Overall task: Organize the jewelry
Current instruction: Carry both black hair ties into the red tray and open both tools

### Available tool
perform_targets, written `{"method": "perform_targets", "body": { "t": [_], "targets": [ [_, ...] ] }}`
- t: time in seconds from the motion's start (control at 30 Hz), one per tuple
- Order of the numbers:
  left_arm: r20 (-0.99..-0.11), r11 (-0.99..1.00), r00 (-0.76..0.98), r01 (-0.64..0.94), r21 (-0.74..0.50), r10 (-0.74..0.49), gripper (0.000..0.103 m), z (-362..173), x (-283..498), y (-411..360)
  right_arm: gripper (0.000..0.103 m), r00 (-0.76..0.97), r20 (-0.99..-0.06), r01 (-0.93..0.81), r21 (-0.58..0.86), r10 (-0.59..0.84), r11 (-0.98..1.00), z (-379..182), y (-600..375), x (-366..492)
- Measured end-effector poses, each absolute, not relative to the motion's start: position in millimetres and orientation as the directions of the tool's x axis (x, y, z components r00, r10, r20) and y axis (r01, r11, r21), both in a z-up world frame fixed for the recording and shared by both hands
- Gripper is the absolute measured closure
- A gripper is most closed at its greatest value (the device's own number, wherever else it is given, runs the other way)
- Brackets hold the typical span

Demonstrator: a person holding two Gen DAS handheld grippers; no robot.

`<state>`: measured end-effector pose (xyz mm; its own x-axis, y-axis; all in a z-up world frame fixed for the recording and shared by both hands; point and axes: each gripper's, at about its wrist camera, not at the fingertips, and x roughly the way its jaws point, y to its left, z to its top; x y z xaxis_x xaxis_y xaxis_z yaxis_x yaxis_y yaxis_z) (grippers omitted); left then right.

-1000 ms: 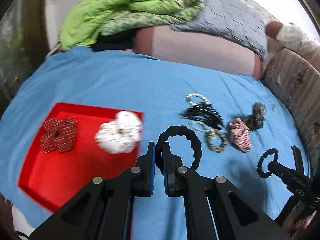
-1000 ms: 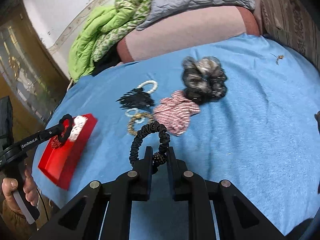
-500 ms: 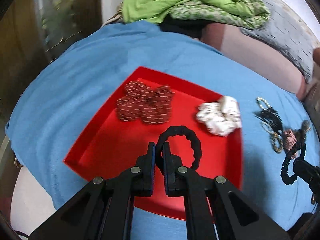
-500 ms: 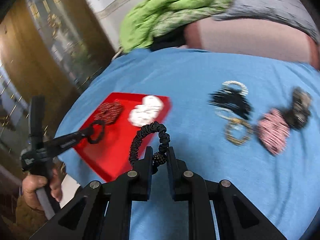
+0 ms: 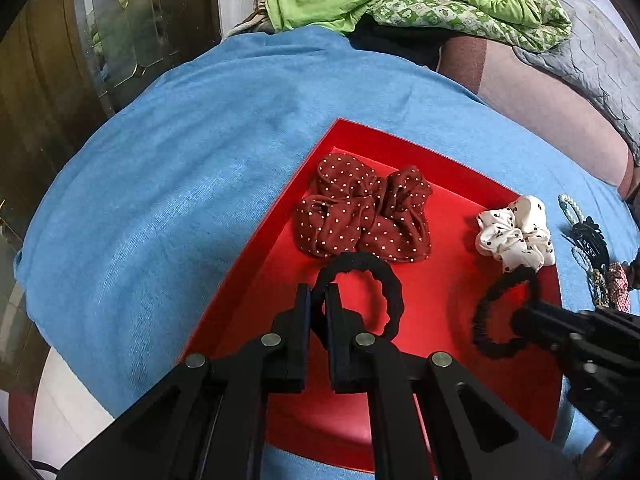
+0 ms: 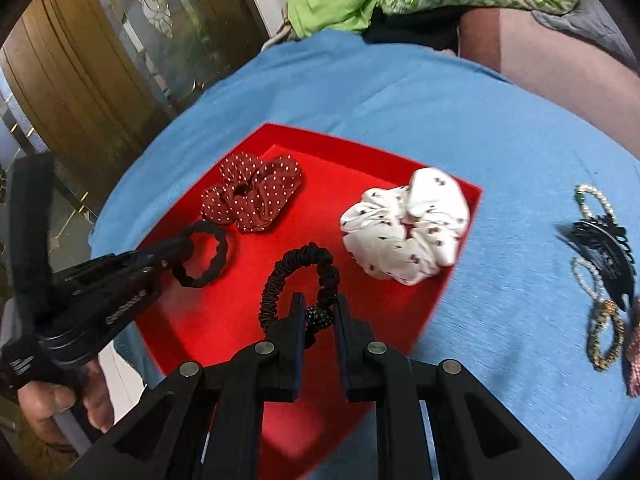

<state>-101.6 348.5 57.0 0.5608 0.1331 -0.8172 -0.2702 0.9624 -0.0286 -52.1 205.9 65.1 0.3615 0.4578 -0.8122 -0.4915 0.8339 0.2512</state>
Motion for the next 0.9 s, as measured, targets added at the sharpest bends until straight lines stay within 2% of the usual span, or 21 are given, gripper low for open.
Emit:
{"method": "perform_targets", "body": {
  "t": [0.2,0.23,0.33,0.37,0.67,0.73,0.9],
  "targets": [
    [-0.799,0.965,0.592,-0.257,-0.059,0.109,0.095,65,-104,347,0.087,0.366,-0.818,-0.502,0.228,0.444,0.834,62,216,-50],
    [-0.797,0.965,0.594,-0.256,-0.056,0.111,0.091,67,-104,346,0.086,0.369,-0.818,-0.503,0.225,0.442,0.835,63,217,-50],
    [-0.783,0.964,0.608,-0.262,-0.042,0.132,0.069,75,-107,343,0.065,0.385,-0.81,-0.503,0.218,0.442,0.837,67,216,-52],
    [-0.776,0.963,0.614,-0.268,-0.038,0.141,0.065,79,-110,343,0.058,0.396,-0.804,-0.502,0.215,0.443,0.838,70,215,-53],
    [-0.744,0.955,0.644,-0.295,-0.025,0.18,0.057,112,-127,333,0.056,0.442,-0.761,-0.495,0.235,0.475,0.837,99,189,-73],
    [-0.737,0.958,0.652,-0.287,-0.022,0.178,0.053,118,-131,326,0.054,0.453,-0.752,-0.491,0.237,0.478,0.838,104,177,-79],
    [-0.724,0.971,0.671,-0.239,-0.009,0.158,0.051,131,-136,295,0.051,0.484,-0.738,-0.457,0.245,0.47,0.855,108,135,-96]
  ]
}}
